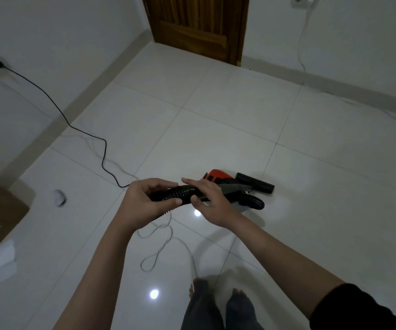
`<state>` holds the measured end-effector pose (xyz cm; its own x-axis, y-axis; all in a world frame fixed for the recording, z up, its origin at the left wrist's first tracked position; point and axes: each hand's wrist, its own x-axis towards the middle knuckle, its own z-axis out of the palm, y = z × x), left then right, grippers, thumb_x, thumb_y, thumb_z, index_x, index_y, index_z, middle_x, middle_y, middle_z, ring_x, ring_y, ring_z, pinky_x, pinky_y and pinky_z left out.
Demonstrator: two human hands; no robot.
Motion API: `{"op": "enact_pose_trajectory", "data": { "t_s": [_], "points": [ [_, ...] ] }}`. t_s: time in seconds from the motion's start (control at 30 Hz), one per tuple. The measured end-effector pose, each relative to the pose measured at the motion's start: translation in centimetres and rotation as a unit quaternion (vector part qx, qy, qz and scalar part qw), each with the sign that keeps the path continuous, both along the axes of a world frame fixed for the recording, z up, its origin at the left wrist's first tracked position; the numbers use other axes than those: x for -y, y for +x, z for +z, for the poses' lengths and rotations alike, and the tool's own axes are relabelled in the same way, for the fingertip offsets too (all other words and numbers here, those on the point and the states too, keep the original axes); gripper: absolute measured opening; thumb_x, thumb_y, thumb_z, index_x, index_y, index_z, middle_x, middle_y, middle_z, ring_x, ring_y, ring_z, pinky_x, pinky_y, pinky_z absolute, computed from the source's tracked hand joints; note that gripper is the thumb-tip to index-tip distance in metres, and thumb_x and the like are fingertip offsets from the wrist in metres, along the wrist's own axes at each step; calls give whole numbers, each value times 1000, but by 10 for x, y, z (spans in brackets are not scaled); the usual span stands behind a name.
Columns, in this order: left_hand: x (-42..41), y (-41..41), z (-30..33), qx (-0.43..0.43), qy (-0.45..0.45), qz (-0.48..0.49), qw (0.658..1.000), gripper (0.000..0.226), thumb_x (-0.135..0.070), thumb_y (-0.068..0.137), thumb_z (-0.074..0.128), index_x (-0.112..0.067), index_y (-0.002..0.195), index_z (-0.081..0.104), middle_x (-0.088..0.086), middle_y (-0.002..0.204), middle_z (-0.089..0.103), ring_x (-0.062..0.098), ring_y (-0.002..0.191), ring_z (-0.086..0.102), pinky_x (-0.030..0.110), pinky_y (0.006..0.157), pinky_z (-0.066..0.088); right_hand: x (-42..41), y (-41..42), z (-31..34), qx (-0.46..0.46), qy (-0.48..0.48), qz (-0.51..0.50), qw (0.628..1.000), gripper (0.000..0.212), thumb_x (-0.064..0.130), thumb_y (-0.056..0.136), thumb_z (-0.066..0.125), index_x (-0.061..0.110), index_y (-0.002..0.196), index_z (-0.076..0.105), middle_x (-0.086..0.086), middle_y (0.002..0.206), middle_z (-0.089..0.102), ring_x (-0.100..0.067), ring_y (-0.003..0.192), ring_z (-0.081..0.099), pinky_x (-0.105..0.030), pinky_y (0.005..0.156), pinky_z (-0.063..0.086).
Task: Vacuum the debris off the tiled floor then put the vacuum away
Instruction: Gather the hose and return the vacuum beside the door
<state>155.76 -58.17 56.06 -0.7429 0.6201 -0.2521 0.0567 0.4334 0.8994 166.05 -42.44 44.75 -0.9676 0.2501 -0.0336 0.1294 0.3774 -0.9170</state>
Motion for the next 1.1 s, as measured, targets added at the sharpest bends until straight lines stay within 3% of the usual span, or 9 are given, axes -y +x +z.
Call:
{"op": "enact_pose_trajectory", "data": {
  "t_s": [0.13, 0.33, 0.47, 0.6, 0.73, 0.83, 0.93, 1.0, 1.1],
  "points": [
    [-5, -18, 3, -57, 39, 0, 998, 26, -2, 65, 84, -20, 82, 77, 1, 79, 76, 13, 68, 72, 16, 58, 54, -15, -21, -24, -117, 34, 23, 992, 54, 69, 94, 38, 60, 146, 27, 5, 111, 55, -11, 106, 50, -39, 103, 39],
    [-10, -41, 2, -183, 118, -23, 976, 30, -18, 56, 91, -28, 81, 78, -6, 70, 75, 7, 62, 70, 14, 58, 53, -42, -62, -72, -296, 102, -16, 949, 52, 59, 101, 35, 35, 147, 35, -6, 78, 58, -18, 67, 53, -38, 62, 48],
    [-12, -49, -5, -318, 152, -39, 935, 21, -34, 67, 78, -29, 87, 77, -10, 78, 75, 8, 68, 71, 15, 62, 54, -43, -87, -84, -419, 124, -51, 898, 50, 54, 104, 35, 43, 152, 32, -7, 69, 59, -20, 56, 54, -34, 51, 48],
    [-22, -52, -23, -440, 194, -2, 877, 16, -31, 77, 75, -20, 89, 72, -2, 83, 75, 17, 73, 72, 36, 66, 60, -51, -100, -91, -487, 138, -65, 860, 51, 48, 105, 40, 47, 154, 26, -4, 66, 59, -9, 56, 49, -22, 51, 44],
    [-38, -54, -67, -598, 224, 131, 758, 22, -38, 85, 69, -16, 91, 67, -5, 89, 73, 20, 80, 70, 58, 78, 51, -61, -105, -107, -512, 134, -54, 847, 49, 47, 104, 44, 51, 151, 29, -8, 70, 63, -18, 56, 53, -37, 49, 50],
    [-45, -52, -115, -657, 241, 244, 672, 36, -42, 88, 62, -16, 113, 65, 3, 111, 67, 22, 104, 64, 63, 93, 42, -61, -106, -116, -517, 138, -51, 843, 49, 51, 102, 44, 56, 148, 30, -16, 76, 66, -26, 57, 54, -46, 49, 48],
    [-39, -45, -158, -578, 277, 313, 700, 60, -45, 85, 64, -28, 138, 44, 8, 137, 47, 16, 130, 44, 38, 110, 35, -57, -106, -120, -518, 131, -46, 844, 47, 56, 99, 47, 60, 144, 34, -21, 88, 68, -33, 59, 53, -51, 48, 47],
    [-28, -45, -180, -491, 308, 317, 751, 68, -41, 86, 66, -38, 145, 31, -5, 139, 41, -4, 128, 38, 11, 104, 30, -55, -106, -120, -522, 118, -43, 844, 46, 59, 96, 49, 63, 141, 37, -12, 94, 69, -38, 61, 52, -54, 48, 47],
    [-18, -50, -201, -450, 302, 285, 790, 74, -30, 91, 62, -45, 149, 18, -21, 130, 45, -6, 117, 47, 16, 96, 40, -55, -105, -120, -512, 107, -35, 852, 46, 63, 93, 50, 67, 138, 39, 9, 102, 70, -42, 65, 52, -57, 50, 48]
  ]
}}
